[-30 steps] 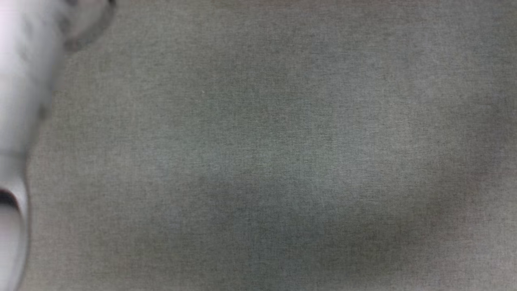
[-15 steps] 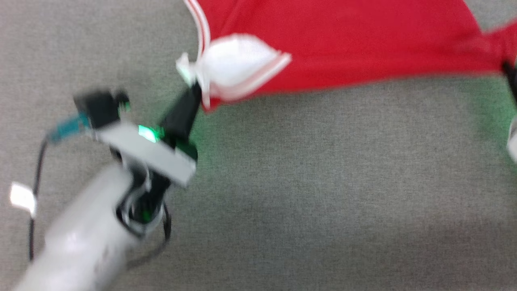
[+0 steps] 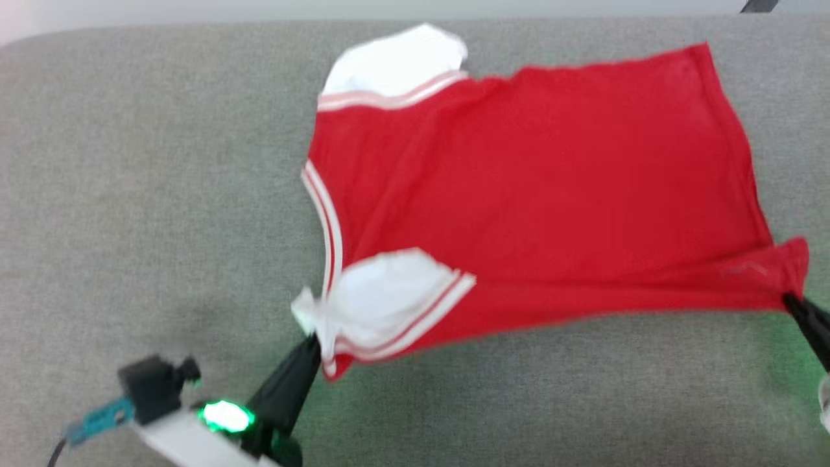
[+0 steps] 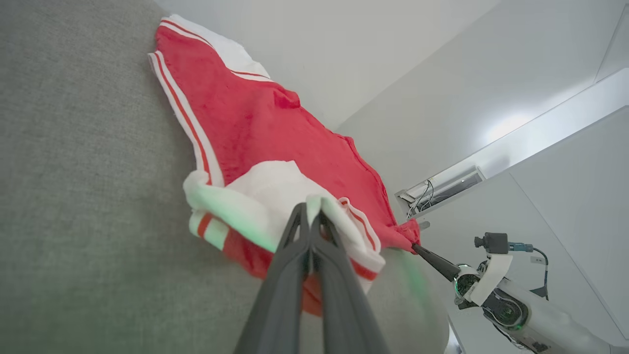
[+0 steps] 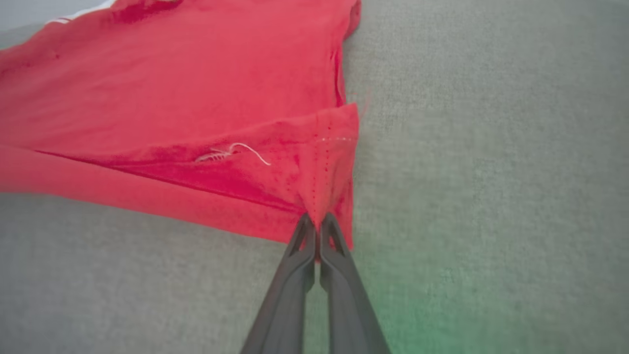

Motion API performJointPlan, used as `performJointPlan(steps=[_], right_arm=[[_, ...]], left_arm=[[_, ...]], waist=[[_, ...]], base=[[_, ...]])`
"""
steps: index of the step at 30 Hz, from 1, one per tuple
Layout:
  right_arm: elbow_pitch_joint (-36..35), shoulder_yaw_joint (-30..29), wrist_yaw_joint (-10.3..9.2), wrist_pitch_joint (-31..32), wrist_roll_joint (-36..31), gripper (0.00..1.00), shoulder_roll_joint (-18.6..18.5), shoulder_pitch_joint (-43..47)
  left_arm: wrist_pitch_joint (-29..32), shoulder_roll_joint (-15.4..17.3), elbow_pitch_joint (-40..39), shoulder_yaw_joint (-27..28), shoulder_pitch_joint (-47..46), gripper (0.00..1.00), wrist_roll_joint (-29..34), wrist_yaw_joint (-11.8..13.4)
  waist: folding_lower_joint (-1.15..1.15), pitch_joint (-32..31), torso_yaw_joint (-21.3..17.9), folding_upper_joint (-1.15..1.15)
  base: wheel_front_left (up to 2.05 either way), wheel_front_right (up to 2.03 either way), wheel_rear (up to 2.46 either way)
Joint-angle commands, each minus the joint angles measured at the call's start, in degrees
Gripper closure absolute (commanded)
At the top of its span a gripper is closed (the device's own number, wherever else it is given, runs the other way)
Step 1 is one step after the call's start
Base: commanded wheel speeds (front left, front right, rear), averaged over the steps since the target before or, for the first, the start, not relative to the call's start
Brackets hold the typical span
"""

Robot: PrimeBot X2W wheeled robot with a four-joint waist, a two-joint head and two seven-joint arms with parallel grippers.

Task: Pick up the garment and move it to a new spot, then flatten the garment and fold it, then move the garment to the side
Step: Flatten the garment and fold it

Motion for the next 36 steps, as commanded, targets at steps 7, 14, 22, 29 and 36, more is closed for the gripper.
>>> performJointPlan(steps=[7, 14, 22, 29, 36], right_arm=[[-11.81, -15.43, -0.11, 5.88, -5.74, 1.00, 2.73, 14.22], [-19.46, -23.36, -0.10, 13.54, -11.60, 1.00, 8.53, 11.60], [-15.30, -20.61, -0.10, 19.86, -13.78, 1.00, 11.54, 0.32], [-6.32, -17.92, -0.10, 19.08, -13.53, 1.00, 13.49, -8.31], [1.25, -13.52, -0.10, 15.81, -13.20, 1.00, 13.46, -12.64]], left_arm=[[-0.06, 2.88, -8.17, 4.26, 8.42, 1.00, 3.08, 0.09], [2.31, 3.50, -6.89, 1.85, -2.73, 1.00, 2.67, 0.09], [3.09, 1.05, 1.42, -0.57, -18.44, 1.00, 0.17, 0.09], [1.62, -1.84, 11.83, -4.21, -26.40, 1.00, -0.83, 0.09], [0.49, -3.06, 20.16, -8.32, -29.27, 1.00, 0.29, 0.09]], waist=[[0.00, -0.55, -0.50, 0.00], [0.00, 0.19, -0.52, 0.00], [0.00, 1.63, -0.82, 0.00], [0.00, 5.00, -1.26, 0.00], [0.00, 8.56, -0.76, 0.00]], base=[[0.00, 0.00, 0.00], [0.00, 0.00, 0.00], [0.00, 0.00, 0.00], [0.00, 0.00, 0.00], [0.00, 0.00, 0.00]])
